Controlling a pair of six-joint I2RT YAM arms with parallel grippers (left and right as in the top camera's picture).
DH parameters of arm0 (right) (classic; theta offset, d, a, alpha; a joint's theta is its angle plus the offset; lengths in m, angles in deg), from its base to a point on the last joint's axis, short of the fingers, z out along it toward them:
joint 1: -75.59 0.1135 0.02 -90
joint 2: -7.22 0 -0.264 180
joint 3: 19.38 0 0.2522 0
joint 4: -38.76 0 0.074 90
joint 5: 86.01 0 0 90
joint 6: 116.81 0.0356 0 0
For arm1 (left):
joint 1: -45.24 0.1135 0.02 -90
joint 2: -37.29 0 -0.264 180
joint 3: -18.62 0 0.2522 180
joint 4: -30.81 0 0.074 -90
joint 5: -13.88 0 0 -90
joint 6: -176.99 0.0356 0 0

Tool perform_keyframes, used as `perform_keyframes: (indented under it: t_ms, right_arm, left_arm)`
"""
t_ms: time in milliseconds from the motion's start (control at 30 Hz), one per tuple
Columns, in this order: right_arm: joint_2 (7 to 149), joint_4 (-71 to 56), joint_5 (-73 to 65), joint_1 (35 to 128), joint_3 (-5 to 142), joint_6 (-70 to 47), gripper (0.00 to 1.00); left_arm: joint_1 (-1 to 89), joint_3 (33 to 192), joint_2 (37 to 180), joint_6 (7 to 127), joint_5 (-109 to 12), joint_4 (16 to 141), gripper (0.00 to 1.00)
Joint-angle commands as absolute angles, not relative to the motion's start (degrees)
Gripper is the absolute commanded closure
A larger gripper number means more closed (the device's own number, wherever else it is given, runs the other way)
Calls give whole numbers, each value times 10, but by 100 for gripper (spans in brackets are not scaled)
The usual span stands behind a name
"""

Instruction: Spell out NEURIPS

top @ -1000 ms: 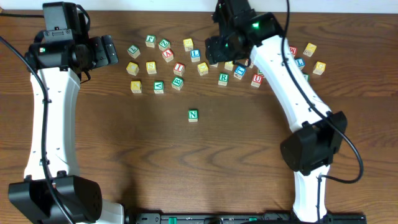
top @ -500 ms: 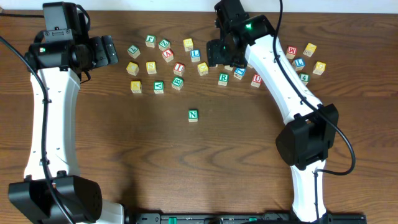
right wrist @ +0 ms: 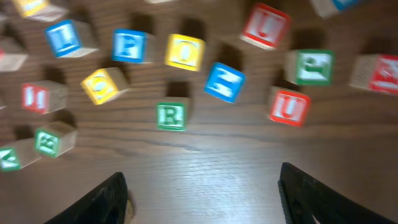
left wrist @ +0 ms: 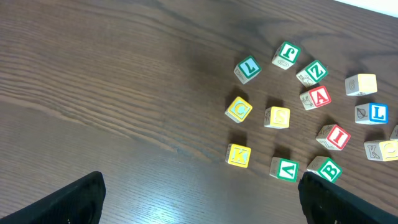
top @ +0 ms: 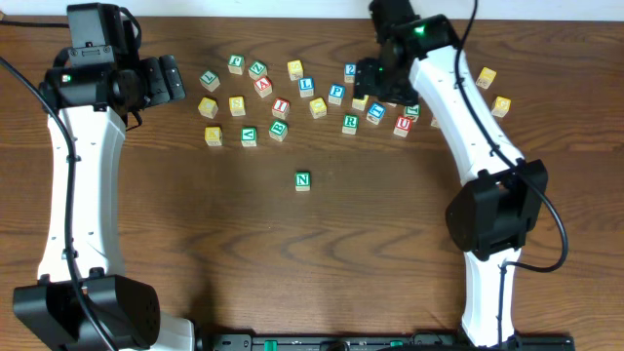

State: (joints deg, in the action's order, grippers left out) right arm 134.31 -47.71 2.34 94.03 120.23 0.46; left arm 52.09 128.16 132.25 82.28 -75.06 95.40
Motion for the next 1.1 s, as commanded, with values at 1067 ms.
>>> perform_keyframes:
  t_ms: [1067]
  right_arm:
    - [1348,-475,49,886,1136,34,27]
  left_arm:
    - [519,1282,1328,818,-760,956,2]
